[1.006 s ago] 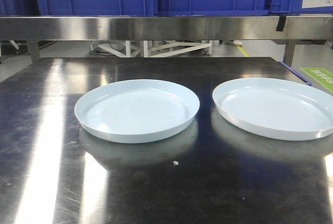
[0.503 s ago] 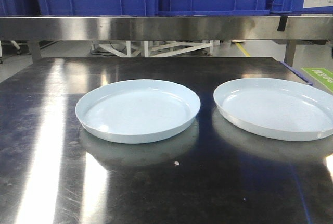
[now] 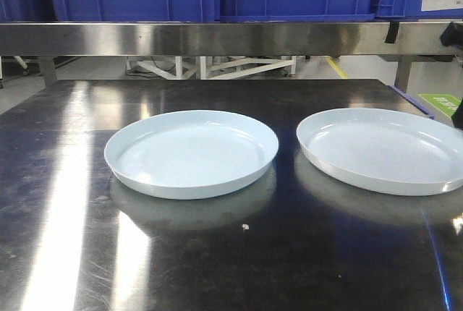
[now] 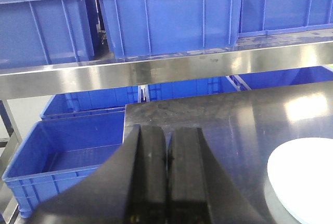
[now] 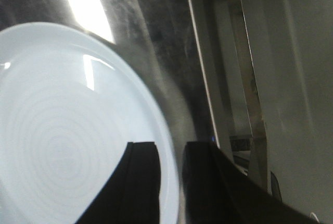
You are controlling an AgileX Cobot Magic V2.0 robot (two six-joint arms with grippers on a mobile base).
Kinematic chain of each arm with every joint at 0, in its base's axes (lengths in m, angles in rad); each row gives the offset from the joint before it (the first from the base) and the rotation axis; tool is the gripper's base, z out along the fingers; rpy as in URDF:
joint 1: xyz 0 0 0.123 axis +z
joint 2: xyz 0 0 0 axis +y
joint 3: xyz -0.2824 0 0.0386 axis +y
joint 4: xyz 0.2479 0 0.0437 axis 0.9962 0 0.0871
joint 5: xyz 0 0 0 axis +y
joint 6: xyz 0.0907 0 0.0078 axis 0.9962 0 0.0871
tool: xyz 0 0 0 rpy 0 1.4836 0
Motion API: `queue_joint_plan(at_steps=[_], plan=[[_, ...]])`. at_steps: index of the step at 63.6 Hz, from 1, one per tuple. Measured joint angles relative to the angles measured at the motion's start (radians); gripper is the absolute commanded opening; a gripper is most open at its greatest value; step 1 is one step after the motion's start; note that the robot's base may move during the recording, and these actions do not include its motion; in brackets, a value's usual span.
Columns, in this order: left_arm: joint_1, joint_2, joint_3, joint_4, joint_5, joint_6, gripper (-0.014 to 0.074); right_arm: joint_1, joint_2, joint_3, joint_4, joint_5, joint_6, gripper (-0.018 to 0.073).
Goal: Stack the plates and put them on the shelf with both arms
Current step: 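Grip the rim of the other pale blue plate with the right gripper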
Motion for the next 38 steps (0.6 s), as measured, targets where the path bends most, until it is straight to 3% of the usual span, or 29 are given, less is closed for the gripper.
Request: queue_joint_plan(at_steps=[38], plan=[[0.000,0.000,0.000,0.000,0.000,0.000,0.0083,0.000,0.048,-0.001,0.000,0.000,-0.002,0.0307]])
